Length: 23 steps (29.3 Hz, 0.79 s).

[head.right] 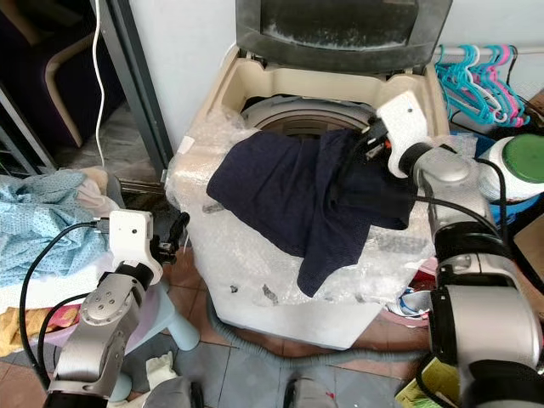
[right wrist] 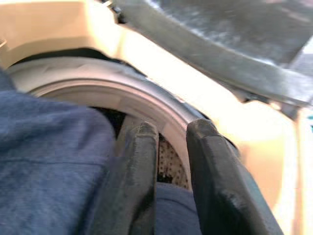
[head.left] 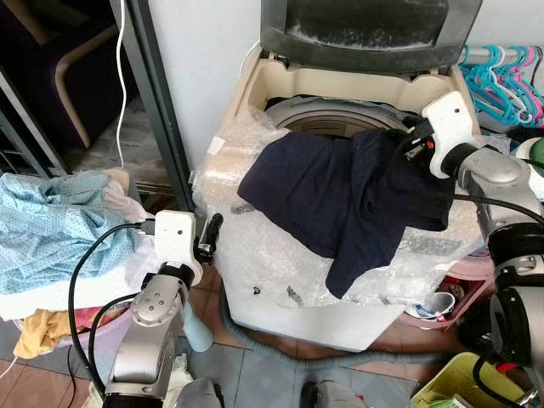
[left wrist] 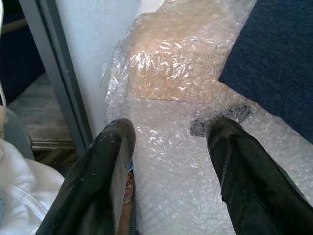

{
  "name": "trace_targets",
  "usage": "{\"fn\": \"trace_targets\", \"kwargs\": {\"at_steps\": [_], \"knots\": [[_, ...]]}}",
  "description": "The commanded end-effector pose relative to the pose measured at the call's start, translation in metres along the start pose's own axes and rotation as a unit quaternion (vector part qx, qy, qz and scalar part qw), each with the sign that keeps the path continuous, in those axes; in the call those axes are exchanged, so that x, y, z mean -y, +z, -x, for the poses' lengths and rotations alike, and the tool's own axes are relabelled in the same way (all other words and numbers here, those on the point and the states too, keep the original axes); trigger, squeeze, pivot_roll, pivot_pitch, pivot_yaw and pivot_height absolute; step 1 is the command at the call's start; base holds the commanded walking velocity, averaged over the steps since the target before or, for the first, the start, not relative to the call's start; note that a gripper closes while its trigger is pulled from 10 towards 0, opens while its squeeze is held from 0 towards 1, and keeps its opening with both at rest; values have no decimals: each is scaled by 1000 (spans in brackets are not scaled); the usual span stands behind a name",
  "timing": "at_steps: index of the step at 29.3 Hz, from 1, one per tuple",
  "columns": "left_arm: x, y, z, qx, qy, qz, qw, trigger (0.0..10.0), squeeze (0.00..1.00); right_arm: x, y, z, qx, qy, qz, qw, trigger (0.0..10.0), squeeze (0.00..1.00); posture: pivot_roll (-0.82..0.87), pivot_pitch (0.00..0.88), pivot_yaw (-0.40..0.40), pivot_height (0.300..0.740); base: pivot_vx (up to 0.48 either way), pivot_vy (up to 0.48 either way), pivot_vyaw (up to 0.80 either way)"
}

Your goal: Clothes washing

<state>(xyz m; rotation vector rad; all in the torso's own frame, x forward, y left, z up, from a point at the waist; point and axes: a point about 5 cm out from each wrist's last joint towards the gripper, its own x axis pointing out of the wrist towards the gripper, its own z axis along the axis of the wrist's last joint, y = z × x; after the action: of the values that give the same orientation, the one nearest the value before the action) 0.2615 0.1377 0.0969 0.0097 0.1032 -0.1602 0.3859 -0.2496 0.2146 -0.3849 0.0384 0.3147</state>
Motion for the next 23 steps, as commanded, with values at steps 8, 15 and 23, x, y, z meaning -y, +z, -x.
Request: {"fn": "trace_targets", "kwargs": {"at_steps": [8,15,23], "knots": [[-1,3,-1,1,10,-4,1000,10000,0,3,57,-4,149,46,-39,987,7686,0,-12,55,9,740,0,0,0],[-1,2,0,0,9,0,1000,10000,0,-23,35,14,100,196,31,975,10000,1000,-27,58,7,740,0,0,0],[0,3,-1,-3,5,2,1000,10000,0,-38,-1,31,59,215,64,973,10000,1000,-29,75,22,740,0,0,0]]}}
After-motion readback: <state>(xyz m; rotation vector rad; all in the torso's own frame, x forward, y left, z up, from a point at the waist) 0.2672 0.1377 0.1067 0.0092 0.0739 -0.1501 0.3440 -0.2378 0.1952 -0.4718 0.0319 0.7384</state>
